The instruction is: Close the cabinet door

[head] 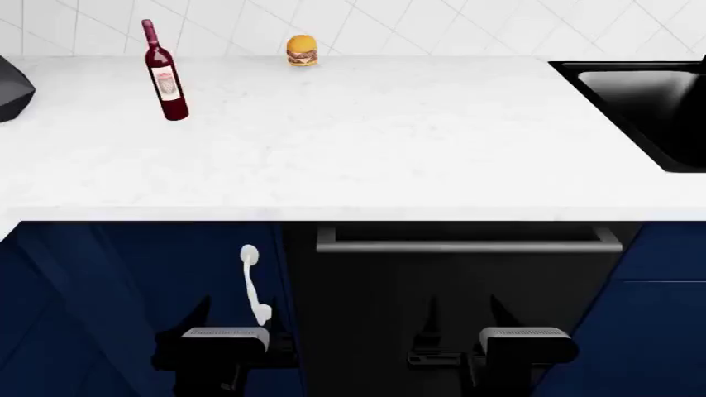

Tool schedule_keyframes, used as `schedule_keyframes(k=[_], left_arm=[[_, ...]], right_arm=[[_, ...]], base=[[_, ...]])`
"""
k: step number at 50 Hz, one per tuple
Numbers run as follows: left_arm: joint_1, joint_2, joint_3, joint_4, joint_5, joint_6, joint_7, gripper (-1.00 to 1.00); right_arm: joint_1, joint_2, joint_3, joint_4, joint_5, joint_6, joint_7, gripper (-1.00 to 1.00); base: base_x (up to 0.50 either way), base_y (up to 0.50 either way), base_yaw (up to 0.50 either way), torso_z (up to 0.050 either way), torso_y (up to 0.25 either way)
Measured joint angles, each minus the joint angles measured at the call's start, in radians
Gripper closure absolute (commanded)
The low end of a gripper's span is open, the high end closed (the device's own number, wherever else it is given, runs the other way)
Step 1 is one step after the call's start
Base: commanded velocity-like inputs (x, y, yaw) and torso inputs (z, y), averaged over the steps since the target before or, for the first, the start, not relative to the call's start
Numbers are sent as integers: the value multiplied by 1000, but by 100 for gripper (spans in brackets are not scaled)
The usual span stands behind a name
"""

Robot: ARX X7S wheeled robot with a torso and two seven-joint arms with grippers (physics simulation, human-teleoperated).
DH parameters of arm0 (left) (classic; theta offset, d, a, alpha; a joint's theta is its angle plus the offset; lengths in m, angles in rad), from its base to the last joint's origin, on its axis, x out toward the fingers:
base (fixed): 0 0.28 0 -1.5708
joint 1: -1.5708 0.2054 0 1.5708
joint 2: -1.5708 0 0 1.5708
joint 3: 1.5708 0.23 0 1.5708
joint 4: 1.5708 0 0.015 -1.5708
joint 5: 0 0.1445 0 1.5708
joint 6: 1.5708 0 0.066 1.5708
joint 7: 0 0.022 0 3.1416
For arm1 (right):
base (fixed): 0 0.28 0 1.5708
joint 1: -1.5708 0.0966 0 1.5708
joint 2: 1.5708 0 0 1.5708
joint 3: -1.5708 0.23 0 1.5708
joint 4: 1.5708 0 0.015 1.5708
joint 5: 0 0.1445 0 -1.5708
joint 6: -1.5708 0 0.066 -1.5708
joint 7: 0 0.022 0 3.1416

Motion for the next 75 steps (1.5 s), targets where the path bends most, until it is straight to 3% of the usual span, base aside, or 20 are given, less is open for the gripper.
schedule_keyframes(k=[13, 24, 44, 75], left_arm=[[20, -26, 25, 56, -46, 63, -16, -100], [43, -48, 49, 318, -21, 230, -49, -100], [22, -89, 81, 732, 18, 267, -98, -100], [19, -140, 99, 823, -8, 261, -150, -100]], right_arm=[[-27, 23, -27, -105, 44, -93, 31, -100], [-74, 47, -65, -327, 26, -328, 57, -100], [-81, 86, -85, -654, 9, -421, 115, -100], [-85, 128, -100, -699, -29, -422, 176, -100]], base=[[0, 0, 0, 0, 0], [0, 0, 0, 0, 0], [0, 0, 0, 0, 0], [0, 417, 0, 0, 0]])
